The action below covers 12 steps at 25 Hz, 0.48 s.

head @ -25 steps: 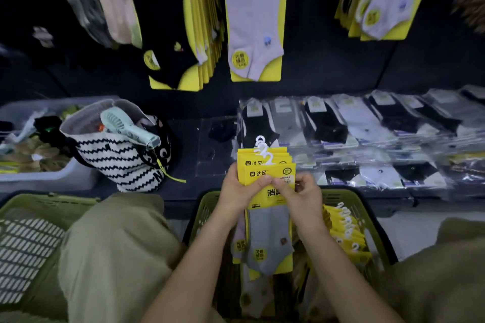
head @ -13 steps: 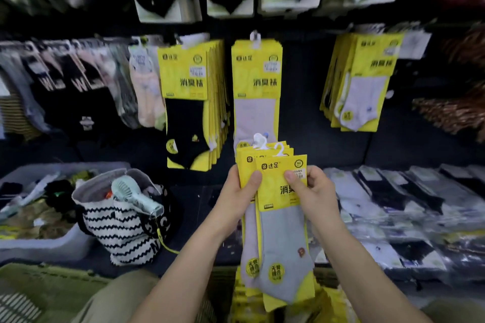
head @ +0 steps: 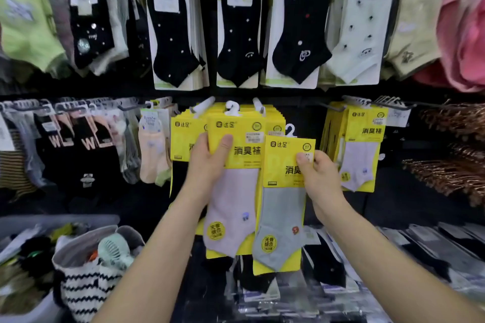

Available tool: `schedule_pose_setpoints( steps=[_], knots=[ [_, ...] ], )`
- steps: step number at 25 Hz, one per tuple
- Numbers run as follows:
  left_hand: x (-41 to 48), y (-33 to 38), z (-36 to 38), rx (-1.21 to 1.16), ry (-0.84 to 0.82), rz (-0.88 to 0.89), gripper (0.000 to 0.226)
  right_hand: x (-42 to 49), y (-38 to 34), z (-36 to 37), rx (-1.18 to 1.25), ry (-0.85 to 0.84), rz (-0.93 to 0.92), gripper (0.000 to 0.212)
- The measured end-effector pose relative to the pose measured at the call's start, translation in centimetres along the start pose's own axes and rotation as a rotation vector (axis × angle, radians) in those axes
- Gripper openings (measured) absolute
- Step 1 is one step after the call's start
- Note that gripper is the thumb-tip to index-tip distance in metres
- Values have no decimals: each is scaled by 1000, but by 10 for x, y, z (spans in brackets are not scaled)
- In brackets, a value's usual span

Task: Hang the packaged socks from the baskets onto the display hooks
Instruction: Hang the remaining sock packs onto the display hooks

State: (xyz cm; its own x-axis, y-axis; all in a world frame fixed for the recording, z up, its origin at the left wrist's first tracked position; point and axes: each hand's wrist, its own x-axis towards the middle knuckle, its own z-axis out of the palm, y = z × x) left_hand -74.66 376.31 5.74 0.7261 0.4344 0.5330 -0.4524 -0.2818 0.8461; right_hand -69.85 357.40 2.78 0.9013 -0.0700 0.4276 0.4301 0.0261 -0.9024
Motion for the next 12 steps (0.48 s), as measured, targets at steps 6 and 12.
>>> schedule_pose_setpoints(
  steps=[6,12],
  knots=[
    [14,2,-28,-38,82,24,6,43,-23,22,-172,37,-74,13],
    [19,-6,-25,-26,70,11,8,45,-14,45,-280,66,-92,16]
  ],
)
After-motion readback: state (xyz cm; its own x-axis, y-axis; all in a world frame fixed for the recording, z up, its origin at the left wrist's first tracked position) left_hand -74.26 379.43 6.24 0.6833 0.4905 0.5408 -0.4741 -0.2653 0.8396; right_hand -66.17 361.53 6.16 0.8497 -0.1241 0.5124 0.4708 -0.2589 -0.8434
